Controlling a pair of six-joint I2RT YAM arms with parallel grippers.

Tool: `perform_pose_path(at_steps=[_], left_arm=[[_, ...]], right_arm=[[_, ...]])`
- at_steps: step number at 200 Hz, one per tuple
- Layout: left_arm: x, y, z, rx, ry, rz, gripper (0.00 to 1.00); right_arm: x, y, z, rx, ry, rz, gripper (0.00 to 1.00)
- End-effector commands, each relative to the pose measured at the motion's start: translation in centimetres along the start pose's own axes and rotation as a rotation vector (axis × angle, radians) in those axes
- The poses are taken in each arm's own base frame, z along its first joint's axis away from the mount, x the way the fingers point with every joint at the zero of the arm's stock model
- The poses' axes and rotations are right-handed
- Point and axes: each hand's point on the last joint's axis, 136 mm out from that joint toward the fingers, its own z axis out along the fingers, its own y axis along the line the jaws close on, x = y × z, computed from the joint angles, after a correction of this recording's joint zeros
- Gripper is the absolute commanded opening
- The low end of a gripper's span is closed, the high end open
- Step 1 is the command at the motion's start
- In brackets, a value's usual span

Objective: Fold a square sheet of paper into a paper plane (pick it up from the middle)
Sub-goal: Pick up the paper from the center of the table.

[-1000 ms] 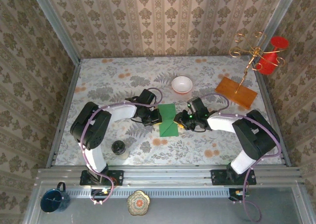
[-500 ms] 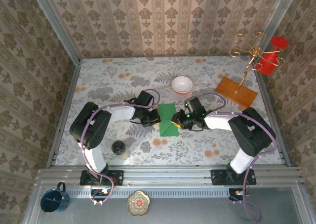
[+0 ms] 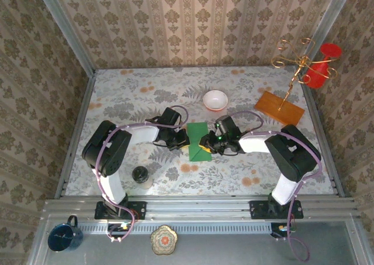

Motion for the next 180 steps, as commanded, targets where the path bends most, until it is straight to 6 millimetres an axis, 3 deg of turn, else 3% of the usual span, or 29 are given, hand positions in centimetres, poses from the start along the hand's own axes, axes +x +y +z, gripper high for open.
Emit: perform_pose_path(at_steps=[1, 72, 91, 109, 136, 180], left_arm=[[0.8, 1.6, 0.3, -0.043, 0.016, -0.04, 0.12], [0.0, 0.2, -1.1, 0.045, -0.009, -0.047, 0.13], [-0.2, -0.3, -1.9, 0.075, -0.009, -0.047, 0.14], [-0.7, -0.7, -3.4, 0.115, -0.039, -0.047, 0.17], [-2.0, -1.6, -7.0, 0.2, -0.13, -0.034, 0.3], [-2.3, -5.5, -11.8, 0.422, -0.207, 0.054, 0.67]], right_arm=[[0.2, 1.4, 0.6, -0.052, 0.018, -0.011, 0.25], [0.3, 1.2, 1.2, -0.044, 0.012, -0.024, 0.16], [0.1, 1.6, 1.0, -0.054, -0.002, -0.051, 0.09], [-0.5, 2.7, 0.0, -0.07, -0.038, -0.094, 0.08], [-1.4, 5.4, -2.2, -0.146, -0.1, -0.175, 0.08], [-1.1, 12.4, -6.3, -0.384, -0.113, -0.332, 0.09]])
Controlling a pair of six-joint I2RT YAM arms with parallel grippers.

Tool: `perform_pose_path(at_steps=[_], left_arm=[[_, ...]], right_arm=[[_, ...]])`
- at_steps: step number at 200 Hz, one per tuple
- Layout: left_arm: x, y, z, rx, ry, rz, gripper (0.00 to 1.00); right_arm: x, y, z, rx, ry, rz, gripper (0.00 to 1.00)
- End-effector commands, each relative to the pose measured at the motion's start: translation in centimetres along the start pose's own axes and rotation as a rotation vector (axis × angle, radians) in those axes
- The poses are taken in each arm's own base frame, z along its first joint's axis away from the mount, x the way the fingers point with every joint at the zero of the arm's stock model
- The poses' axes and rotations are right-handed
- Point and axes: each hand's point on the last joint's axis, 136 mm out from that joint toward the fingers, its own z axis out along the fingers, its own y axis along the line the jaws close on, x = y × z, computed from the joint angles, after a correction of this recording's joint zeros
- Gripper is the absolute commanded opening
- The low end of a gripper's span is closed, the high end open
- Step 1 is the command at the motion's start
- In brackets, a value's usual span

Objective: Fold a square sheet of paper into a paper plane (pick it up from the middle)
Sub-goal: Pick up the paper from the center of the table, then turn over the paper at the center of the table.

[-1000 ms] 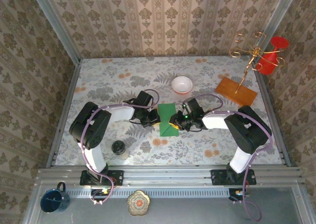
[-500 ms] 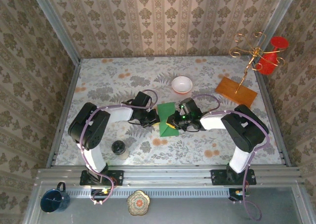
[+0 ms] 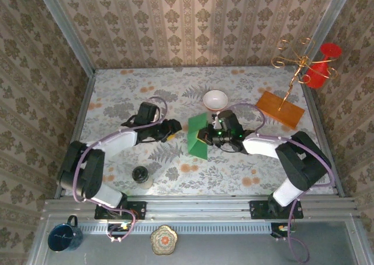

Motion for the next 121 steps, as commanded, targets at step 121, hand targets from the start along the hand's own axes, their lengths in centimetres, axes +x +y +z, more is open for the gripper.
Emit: perform_pose_path(at_steps=[121], left_arm=[[0.8, -9.5, -4.3, 0.428, -0.03, 0.151, 0.79]], right_arm=[[-3.3, 11.8, -4.5, -0.434, -0.055, -0.115, 0.1]])
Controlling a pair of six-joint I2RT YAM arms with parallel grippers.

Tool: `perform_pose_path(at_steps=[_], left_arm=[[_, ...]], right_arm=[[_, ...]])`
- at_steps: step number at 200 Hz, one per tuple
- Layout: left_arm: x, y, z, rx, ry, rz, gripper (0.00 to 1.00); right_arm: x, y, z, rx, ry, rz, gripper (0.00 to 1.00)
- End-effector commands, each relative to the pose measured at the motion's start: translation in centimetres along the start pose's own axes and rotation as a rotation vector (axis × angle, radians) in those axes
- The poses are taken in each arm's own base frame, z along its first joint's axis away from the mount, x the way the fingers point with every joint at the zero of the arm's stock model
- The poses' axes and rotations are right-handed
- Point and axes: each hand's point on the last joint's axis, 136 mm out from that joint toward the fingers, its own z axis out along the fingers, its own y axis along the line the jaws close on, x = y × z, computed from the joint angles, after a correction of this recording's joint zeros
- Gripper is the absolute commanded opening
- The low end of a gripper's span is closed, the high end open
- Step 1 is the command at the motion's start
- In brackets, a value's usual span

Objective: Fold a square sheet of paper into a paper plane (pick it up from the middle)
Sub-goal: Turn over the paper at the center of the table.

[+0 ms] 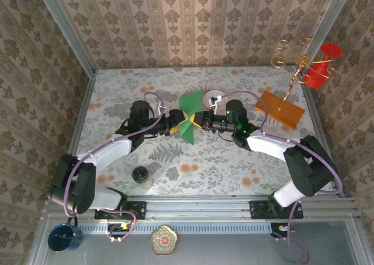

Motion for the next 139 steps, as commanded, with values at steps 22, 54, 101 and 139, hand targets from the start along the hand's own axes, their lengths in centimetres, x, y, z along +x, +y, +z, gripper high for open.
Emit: perform_pose_path(at_steps=[22, 54, 101, 139], left_arm=[[-0.1, -2.8, -0.6, 0.103, -0.009, 0.056, 0.73], [-0.2, -3.5, -0.8, 0.146, -0.018, 0.064, 0.61], [-0.4, -3.4, -0.9, 0.149, -0.024, 0.063, 0.46], [-0.4, -3.2, -0.9, 0.146, -0.026, 0.062, 0.34]], right_arm=[[-0.6, 2.5, -0.8, -0.086, -0.007, -0.014, 0.11], [-0.7, 2.2, -0.9, -0.084, -0.006, -0.006, 0.12], [-0.9, 2.1, -1.1, -0.08, -0.008, 0.002, 0.12], [-0.8, 1.8, -1.1, -0.075, -0.005, 0.008, 0.16]])
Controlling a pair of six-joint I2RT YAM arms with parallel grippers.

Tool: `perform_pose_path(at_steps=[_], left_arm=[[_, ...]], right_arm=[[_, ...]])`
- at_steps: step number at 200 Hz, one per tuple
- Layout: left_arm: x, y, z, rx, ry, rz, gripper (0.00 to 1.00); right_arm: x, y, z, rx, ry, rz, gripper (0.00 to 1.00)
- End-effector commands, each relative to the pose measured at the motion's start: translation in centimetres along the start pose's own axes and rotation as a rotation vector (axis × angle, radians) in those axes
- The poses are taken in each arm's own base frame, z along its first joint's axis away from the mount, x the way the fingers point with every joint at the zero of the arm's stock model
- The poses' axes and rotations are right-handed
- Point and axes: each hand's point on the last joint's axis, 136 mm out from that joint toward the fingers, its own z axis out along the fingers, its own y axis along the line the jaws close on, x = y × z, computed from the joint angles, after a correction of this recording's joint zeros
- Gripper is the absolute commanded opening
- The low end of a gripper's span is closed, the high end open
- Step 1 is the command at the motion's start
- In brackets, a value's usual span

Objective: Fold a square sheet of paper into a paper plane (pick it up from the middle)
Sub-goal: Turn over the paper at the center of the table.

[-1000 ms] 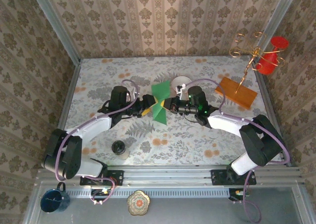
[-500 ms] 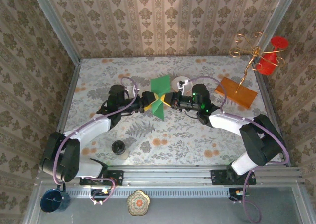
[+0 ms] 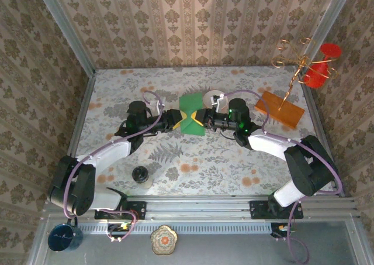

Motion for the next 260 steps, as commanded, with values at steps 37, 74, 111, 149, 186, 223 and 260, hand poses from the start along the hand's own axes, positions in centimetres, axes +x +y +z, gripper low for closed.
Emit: perform_pose_path(at_steps=[37, 74, 111, 149, 186, 223, 260], left_arm=[[0.0, -0.4, -0.4, 0.02, -0.008, 0.036, 0.23], [0.2, 0.5, -0.4, -0.026, 0.004, 0.043, 0.12], [-0.1, 2.5, -1.6, -0.168, 0.01, 0.09, 0.1], [-0.4, 4.3, -4.4, -0.47, 0.042, 0.233, 0.1], [-1.4, 5.5, -8.0, -0.867, 0.072, 0.414, 0.1], [-2.6, 7.4, -10.4, -1.249, 0.142, 0.535, 0.1], [-3.6, 8.6, -10.3, -1.515, 0.208, 0.662, 0.1]], right_arm=[[0.2, 0.9, -0.9, -0.026, 0.002, -0.023, 0.23], [0.2, -0.3, -2.0, 0.042, -0.015, -0.027, 0.34], [-0.5, -2.6, -4.6, 0.206, -0.068, -0.041, 0.48], [-1.4, -5.1, -8.1, 0.428, -0.144, -0.077, 0.53], [-2.2, -5.9, -10.5, 0.567, -0.207, -0.131, 0.53], [-2.3, -7.1, -11.8, 0.65, -0.235, -0.127, 0.53], [-2.0, -8.1, -12.2, 0.679, -0.243, -0.117, 0.52]])
